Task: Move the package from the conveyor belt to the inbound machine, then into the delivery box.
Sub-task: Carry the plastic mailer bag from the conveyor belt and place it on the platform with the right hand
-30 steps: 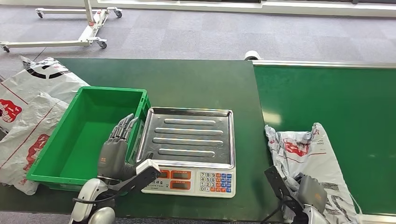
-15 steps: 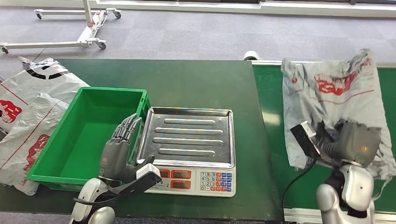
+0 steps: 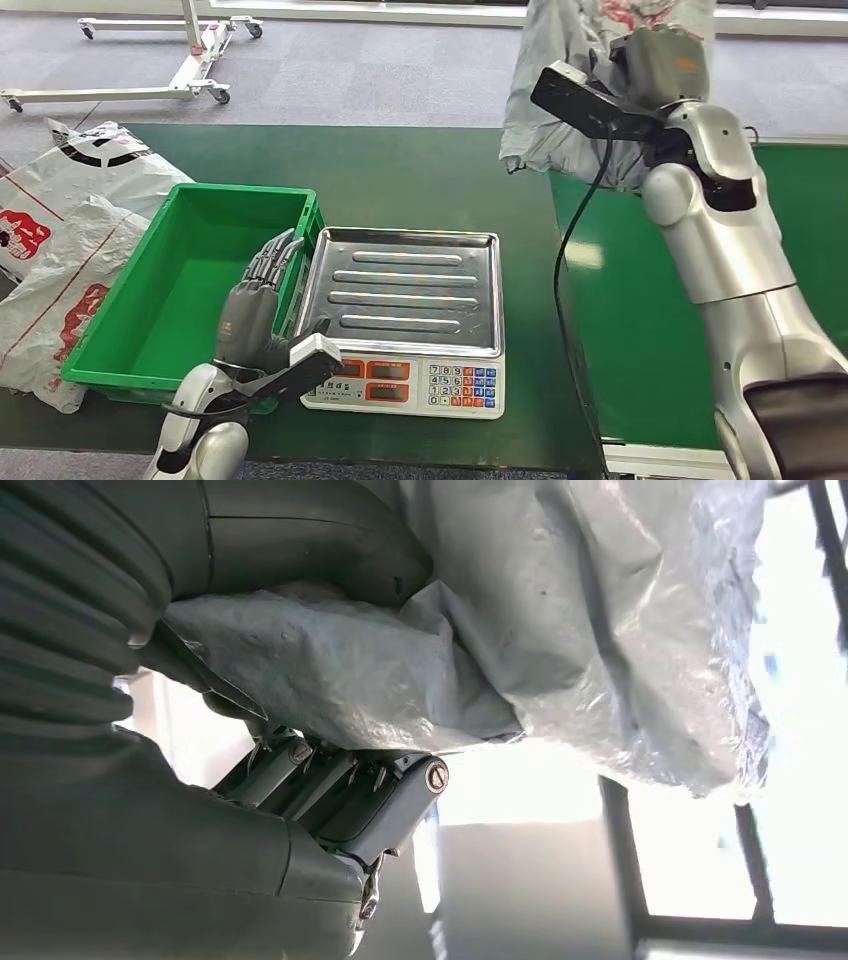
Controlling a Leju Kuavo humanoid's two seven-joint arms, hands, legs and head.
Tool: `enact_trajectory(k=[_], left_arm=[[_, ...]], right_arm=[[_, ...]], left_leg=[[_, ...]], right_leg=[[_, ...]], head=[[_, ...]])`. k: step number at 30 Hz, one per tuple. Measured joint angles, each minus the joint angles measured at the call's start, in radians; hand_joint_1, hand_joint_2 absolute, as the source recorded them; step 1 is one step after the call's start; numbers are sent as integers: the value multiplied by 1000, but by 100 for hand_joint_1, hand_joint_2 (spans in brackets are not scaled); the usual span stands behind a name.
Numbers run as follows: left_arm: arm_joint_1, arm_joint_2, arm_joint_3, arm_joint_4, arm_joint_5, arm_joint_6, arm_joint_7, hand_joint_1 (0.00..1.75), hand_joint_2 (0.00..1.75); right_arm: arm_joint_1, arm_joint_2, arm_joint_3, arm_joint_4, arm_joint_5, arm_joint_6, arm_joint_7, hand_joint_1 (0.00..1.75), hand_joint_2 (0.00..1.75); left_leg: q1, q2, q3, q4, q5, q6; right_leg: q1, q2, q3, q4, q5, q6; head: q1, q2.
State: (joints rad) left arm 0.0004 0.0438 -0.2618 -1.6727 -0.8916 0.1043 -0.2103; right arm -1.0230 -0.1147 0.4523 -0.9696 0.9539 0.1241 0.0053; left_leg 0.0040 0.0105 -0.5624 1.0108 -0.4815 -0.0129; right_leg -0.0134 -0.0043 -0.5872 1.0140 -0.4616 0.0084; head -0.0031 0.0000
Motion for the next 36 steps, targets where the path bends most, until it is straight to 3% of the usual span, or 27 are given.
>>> enact_trajectory(k=[7,17,23,27,33,35,36], left_arm=[[-37,4,-25,28,34,-10,-8,0,0],[-57,7,-47,21,86,-28,-39,0,0],[-57,7,-48,16,96,-32,-44,0,0],[-70,14,-48,-26,115,-38,-43,0,0],[-67,29,-45,-79,115,-38,-41,0,0],[-67,34,-44,-88,118,-39,-42,0,0],[-68,35,-44,-92,120,-40,-43,0,0]], right_arm=[[-78,147,105,276,-50,36,1,175,175],[-48,353,188,429,-140,105,-96,175,175],[-44,374,198,434,-152,115,-100,175,175],[-5,451,285,382,-278,192,-68,175,175],[40,454,370,309,-366,239,-15,175,175],[60,449,389,289,-405,246,-6,161,175],[70,445,398,281,-423,248,-3,117,175]], left_leg=[[0,-2,0,0,1,0],[0,1,-2,0,1,0],[1,0,-2,0,1,0],[2,1,-3,0,1,0],[2,0,-3,0,1,-1],[2,0,-3,0,1,-1],[2,0,-3,0,1,-1]], right_leg=[[0,-3,-1,0,0,-1],[1,0,-4,0,0,-1],[1,0,-4,0,0,-1],[2,0,-4,0,1,-2],[2,0,-4,0,1,-2],[2,0,-4,0,1,-2],[2,-1,-4,0,1,-2]], head=[[0,0],[0,0],[0,0],[0,0],[0,0],[0,0],[0,0]])
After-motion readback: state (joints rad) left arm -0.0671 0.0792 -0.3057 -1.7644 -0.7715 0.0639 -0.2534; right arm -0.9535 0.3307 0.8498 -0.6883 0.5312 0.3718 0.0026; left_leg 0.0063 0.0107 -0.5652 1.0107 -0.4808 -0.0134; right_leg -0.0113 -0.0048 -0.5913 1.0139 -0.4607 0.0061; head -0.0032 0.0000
